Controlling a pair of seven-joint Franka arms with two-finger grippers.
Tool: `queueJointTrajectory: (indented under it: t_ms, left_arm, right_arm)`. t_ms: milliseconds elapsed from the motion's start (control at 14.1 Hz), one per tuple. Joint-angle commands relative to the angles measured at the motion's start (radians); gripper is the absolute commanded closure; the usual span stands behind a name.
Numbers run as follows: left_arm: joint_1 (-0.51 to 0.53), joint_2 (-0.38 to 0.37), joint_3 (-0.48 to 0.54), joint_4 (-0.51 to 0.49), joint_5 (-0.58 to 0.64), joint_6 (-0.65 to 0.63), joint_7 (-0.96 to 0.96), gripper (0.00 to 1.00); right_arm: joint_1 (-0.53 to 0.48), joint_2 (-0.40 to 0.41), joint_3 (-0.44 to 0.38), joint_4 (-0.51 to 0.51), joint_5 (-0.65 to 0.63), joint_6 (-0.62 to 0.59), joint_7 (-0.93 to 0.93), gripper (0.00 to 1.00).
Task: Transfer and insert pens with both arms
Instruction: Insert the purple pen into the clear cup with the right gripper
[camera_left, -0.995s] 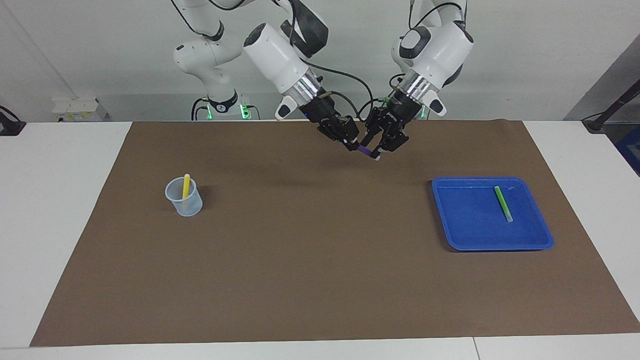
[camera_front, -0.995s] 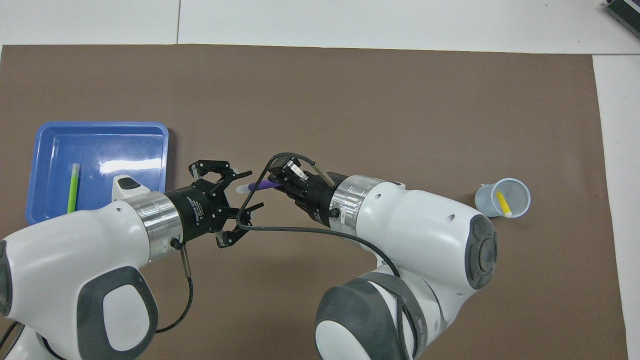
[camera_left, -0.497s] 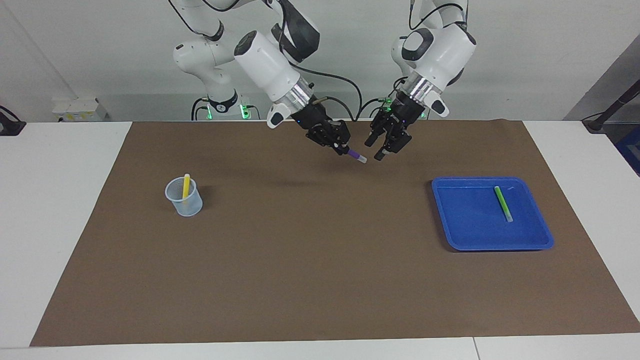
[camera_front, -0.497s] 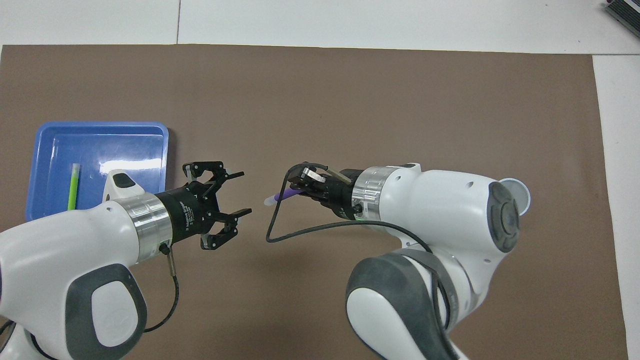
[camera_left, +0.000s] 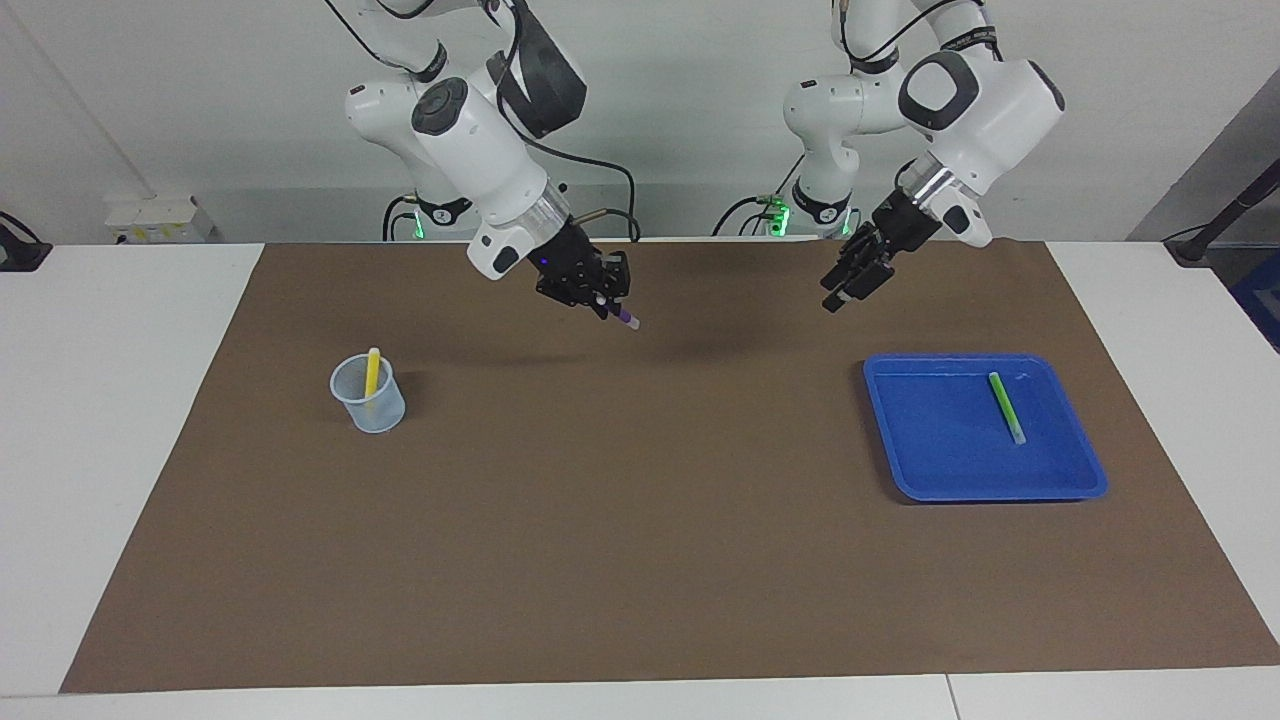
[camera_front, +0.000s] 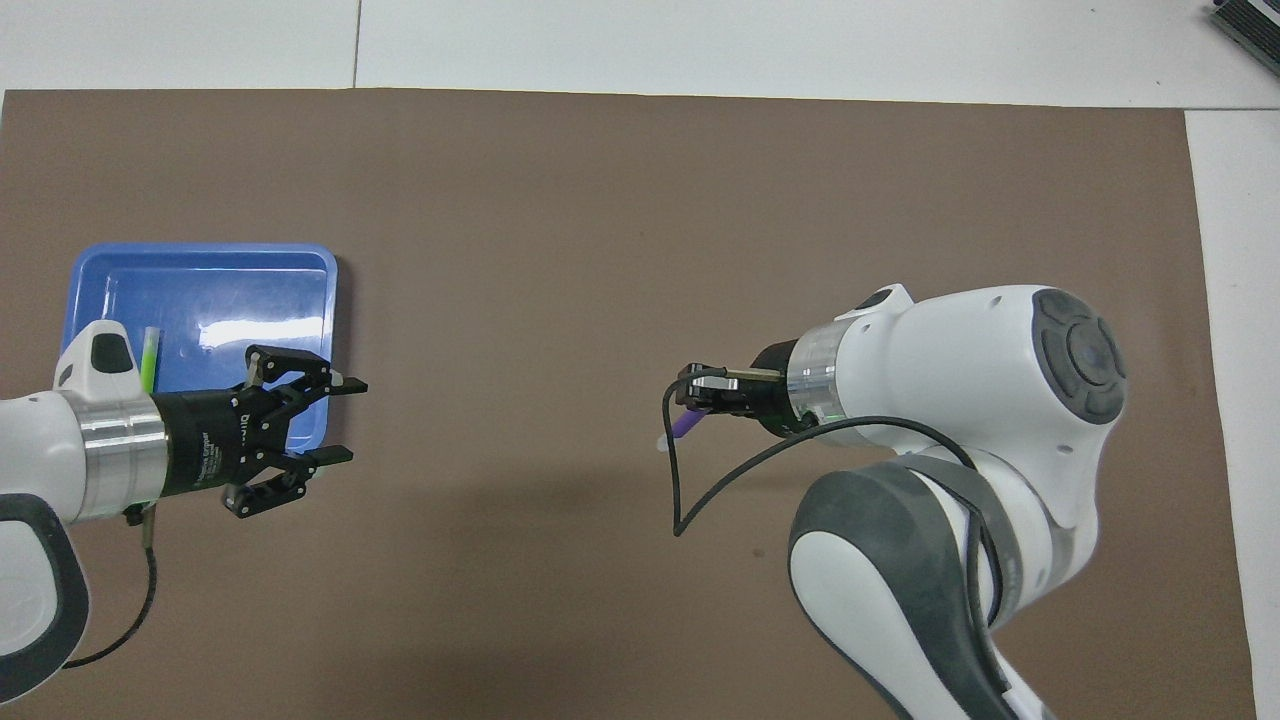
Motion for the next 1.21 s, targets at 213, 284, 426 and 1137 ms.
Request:
queueJointTrajectory:
  t_ms: [213, 284, 426, 1137]
  left_arm:
    - [0.125, -0.031, -0.002, 0.001, 0.239, -0.151, 0.475, 0.31]
    - [0.15, -0.031, -0.003, 0.003, 0.289, -0.151, 0.544, 0.31]
    - [0.179, -0.02, -0.002, 0.015, 0.391, -0.146, 0.69, 0.3]
    - [0.351, 0.248, -0.003, 0.081, 0.627, 0.12, 1.131, 0.29]
  right_arm:
    - [-0.198, -0.046, 0.007, 0.036, -0.159, -0.23, -0.38, 1.0]
    - [-0.227, -0.048, 0.007, 0.05, -0.187, -0.262, -0.445, 1.0]
    - [-0.249, -0.049, 0.007, 0.061, -0.292, -0.284, -0.586, 1.0]
    - [-0.384, -0.049, 0.008, -0.054, -0.486, -0.06, -1.103, 1.0]
